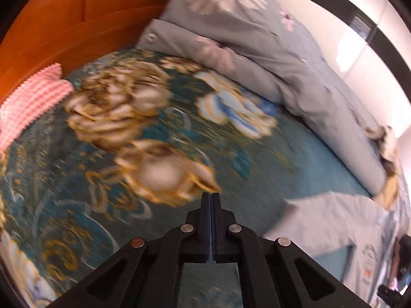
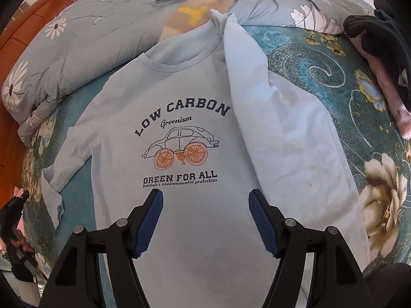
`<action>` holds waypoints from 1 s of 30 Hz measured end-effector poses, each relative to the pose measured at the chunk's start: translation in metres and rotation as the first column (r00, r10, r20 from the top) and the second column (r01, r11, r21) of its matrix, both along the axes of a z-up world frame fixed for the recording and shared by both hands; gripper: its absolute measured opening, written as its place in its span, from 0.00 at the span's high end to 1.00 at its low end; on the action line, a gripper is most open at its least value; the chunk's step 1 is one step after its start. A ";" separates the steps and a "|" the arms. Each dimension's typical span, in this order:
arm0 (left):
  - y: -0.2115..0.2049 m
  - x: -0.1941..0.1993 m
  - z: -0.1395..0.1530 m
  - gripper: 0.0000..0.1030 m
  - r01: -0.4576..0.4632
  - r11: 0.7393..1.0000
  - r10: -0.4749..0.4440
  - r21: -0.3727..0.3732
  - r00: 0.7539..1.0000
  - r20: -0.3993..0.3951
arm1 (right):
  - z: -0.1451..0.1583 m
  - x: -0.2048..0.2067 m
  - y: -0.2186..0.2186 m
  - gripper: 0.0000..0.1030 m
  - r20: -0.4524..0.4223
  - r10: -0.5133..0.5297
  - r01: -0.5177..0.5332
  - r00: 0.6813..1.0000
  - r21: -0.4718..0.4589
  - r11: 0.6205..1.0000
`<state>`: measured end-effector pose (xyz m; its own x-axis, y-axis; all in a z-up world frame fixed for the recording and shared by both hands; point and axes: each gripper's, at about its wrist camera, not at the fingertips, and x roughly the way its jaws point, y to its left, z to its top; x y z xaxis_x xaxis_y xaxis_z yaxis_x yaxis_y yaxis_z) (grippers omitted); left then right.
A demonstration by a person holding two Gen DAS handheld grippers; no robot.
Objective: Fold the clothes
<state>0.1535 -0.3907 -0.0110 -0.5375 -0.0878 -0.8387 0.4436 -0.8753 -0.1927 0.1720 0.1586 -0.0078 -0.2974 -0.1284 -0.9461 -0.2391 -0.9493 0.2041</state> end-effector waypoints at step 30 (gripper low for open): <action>0.146 0.002 -0.043 0.40 0.563 0.809 -0.583 0.168 0.807 0.100 | -0.010 0.011 0.025 0.32 0.003 -0.044 0.044 0.999 -0.059 0.997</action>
